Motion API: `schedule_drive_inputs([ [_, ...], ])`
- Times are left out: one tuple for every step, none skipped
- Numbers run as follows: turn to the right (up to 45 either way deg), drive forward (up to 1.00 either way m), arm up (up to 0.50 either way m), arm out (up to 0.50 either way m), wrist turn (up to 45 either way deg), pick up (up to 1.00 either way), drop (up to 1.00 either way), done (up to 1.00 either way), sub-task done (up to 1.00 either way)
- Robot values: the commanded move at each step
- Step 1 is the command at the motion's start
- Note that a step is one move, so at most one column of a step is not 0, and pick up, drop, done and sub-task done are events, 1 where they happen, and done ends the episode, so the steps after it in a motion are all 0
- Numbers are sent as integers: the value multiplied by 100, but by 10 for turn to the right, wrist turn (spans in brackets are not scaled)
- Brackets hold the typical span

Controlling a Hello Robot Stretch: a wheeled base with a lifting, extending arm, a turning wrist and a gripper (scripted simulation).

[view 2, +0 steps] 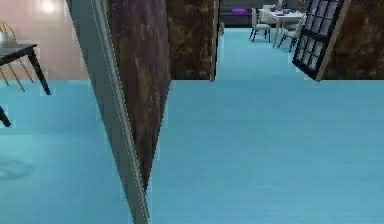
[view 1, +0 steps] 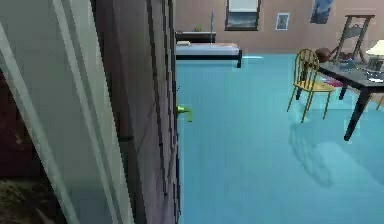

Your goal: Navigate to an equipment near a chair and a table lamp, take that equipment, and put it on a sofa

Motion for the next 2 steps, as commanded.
schedule_drive_inputs([
  [450,0,0,0,0,0,0,0,0],
  [240,0,0,0,0,0,0,0,0],
])
